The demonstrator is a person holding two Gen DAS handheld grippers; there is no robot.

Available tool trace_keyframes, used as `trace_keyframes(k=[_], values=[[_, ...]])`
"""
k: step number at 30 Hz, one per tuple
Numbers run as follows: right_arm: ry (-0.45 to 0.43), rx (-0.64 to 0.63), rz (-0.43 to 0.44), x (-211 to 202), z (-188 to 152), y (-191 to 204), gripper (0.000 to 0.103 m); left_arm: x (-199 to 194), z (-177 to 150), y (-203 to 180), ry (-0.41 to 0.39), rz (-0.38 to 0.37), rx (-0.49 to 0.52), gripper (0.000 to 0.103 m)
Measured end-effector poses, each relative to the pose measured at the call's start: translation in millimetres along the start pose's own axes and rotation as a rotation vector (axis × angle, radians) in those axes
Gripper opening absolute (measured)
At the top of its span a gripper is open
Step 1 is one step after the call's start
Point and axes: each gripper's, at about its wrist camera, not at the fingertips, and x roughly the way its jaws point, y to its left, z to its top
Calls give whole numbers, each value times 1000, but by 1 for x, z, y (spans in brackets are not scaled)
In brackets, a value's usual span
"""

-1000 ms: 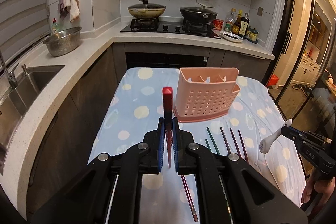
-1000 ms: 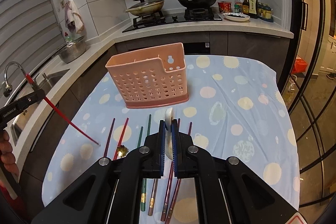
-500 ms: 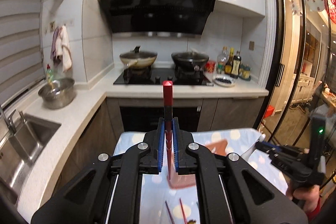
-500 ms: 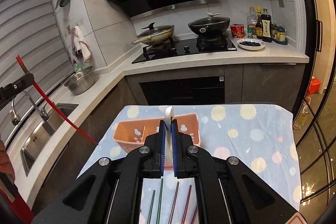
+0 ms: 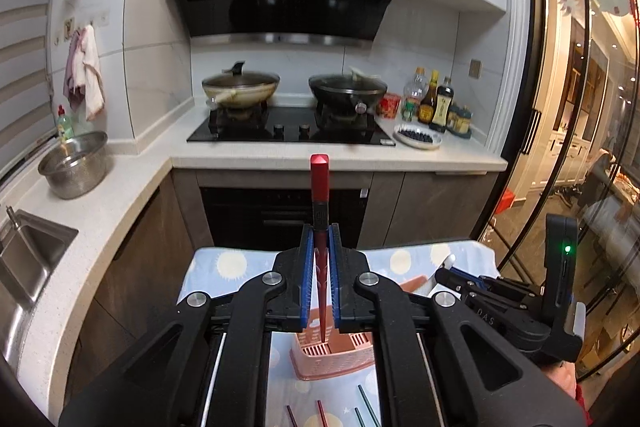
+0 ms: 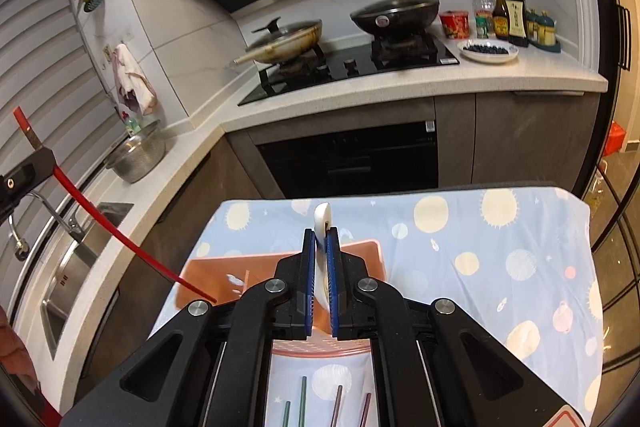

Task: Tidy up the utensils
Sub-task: 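Lift the chopstick and spoon and carry both over the pink holder, then open both tools to drop chopstick and spoon into the pink holder, then grasp a dark red chopstick with the left tool while the right tool grasps another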

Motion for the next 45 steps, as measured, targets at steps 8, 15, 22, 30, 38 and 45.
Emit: trace_keyframes(k=[8,15,22,30,38,45], values=[[29,8,-50,22,-12,-14,16,39,-24,11,97,30,-32,8],[-9,-6,-92,4,-19,-15,32,36,-36,15,82,86,-37,42],[-20,-19,-106,-23,-38,-12,32,18,-56,24,96,92,-40,48],[-1,-37,-155,-54,-87,-11,33,0,-106,26,167,117,-20,48],[74,-22,-200,-72,-153,-17,33,-7,-183,31,316,115,-40,48],[147,-65,-271,-80,-215,-12,33,-10,-242,31,432,122,-47,48]])
